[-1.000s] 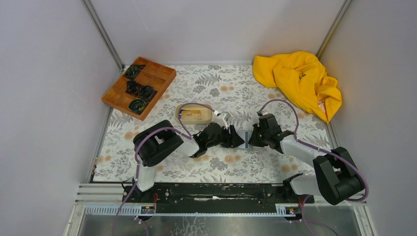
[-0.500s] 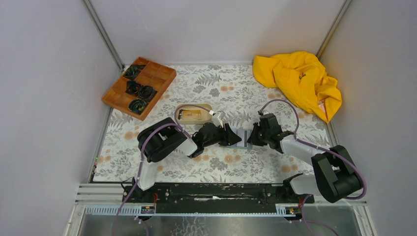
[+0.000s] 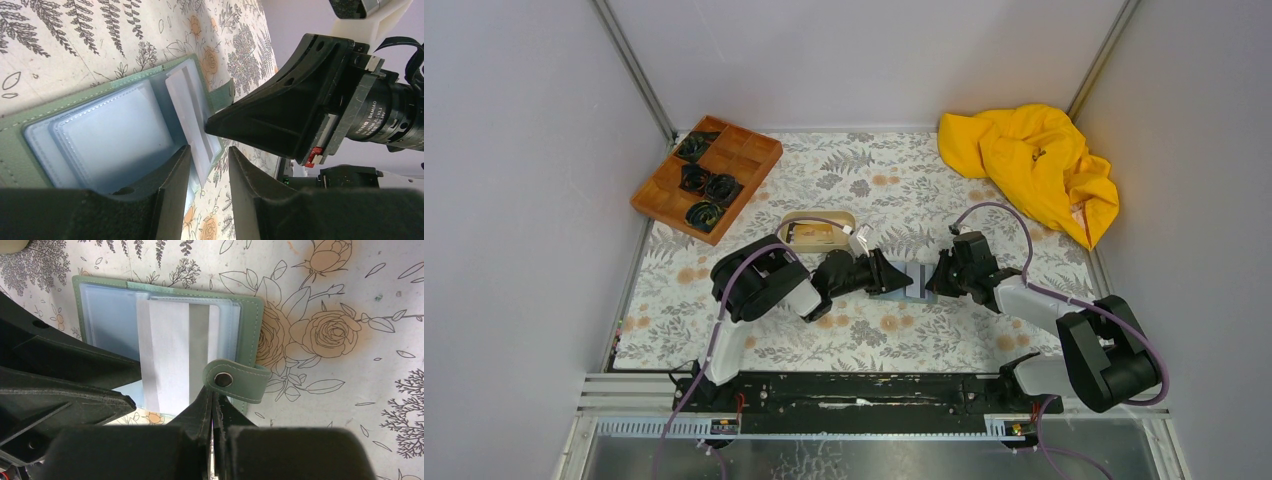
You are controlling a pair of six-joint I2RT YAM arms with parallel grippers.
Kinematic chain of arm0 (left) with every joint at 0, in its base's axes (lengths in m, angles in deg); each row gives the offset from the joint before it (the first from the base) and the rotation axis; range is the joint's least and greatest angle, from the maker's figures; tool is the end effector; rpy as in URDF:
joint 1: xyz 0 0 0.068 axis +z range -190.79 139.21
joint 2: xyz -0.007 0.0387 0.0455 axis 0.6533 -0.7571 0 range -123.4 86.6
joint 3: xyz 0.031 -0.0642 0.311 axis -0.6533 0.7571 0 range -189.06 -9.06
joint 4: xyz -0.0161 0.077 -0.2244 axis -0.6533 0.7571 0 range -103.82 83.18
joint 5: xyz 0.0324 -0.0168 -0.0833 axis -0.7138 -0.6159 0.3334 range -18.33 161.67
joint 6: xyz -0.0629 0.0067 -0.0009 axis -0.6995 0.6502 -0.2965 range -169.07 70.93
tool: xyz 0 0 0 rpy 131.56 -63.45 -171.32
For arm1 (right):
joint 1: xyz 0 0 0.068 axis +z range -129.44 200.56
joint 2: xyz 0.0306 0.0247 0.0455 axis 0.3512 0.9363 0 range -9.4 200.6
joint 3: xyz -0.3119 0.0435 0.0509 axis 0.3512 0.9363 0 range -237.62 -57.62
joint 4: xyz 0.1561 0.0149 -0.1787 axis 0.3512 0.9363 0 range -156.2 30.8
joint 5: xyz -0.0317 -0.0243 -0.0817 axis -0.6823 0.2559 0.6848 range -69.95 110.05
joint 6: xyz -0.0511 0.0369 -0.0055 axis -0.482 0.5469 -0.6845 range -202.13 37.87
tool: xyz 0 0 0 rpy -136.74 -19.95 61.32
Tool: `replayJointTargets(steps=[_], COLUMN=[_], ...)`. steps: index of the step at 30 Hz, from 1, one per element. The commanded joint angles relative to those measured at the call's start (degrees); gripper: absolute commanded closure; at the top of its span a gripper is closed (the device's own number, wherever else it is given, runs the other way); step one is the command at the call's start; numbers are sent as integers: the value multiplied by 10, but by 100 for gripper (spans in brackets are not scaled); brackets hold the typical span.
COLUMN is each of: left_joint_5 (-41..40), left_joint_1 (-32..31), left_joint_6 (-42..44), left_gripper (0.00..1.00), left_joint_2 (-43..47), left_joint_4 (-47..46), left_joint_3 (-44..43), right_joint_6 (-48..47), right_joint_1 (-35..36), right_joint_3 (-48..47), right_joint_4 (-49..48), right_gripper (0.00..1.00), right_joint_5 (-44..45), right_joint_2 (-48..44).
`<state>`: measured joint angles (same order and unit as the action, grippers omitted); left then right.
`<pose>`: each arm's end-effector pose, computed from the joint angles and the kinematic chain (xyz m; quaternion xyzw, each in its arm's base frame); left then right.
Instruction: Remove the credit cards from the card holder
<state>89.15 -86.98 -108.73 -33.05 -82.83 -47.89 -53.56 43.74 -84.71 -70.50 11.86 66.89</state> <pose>0.2569 -0.2889 0.1525 0.0052 0.7730 -0.5684 0.2817 0.2009 0.0935 0.2029 0.0160 0.9215 0.2263 0.3154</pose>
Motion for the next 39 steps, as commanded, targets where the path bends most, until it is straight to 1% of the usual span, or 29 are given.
replayJointTargets(steps=[1, 4, 9, 12, 16, 18, 23, 24, 26, 29, 32, 36, 38, 39], left_joint_5=[52, 50, 58, 69, 78, 82, 83, 83, 85, 88, 94, 101, 102, 103], left_joint_1=[-15, -15, -15, -15, -15, -15, -12, -9, -1, 17, 34, 43, 46, 47], left_joint_6=[-15, -13, -19, -21, -20, -24, -32, -33, -35, -41, -47, -56, -58, -58], left_gripper=[60, 62, 70, 79, 91, 100, 100, 98, 91, 87, 87, 87, 90, 93], left_joint_2=[-10, -20, -35, -35, -34, -37, -30, -27, -17, -5, -1, -3, -2, -1], left_joint_4=[-45, -36, -38, -51, -45, -45, -62, -66, -78, -98, -119, -140, -148, -150], left_joint_3=[-16, -22, -34, -37, -43, -45, -31, -22, -6, 21, 42, 57, 63, 67], right_joint_6=[7, 6, 4, 4, 3, 3, 3, 3, 5, 5, 6, 7, 7, 7], right_joint_1=[8, 8, 7, 8, 8, 8, 8, 8, 7, 6, 4, 3, 4, 4], right_joint_3=[24, 24, 23, 21, 20, 19, 18, 18, 17, 15, 15, 14, 14, 14], right_joint_4=[0, 1, 0, 1, 1, 1, 1, 2, 3, 5, 5, 6, 6, 6], right_gripper=[100, 100, 100, 100, 100, 100, 100, 100, 100, 100, 100, 100, 100, 100], right_joint_5=[-24, -26, -26, -27, -28, -28, -26, -26, -25, -25, -25, -26, -25, -25], right_joint_2=[32, 32, 33, 35, 39, 39, 40, 40, 42, 46, 46, 47, 47, 47])
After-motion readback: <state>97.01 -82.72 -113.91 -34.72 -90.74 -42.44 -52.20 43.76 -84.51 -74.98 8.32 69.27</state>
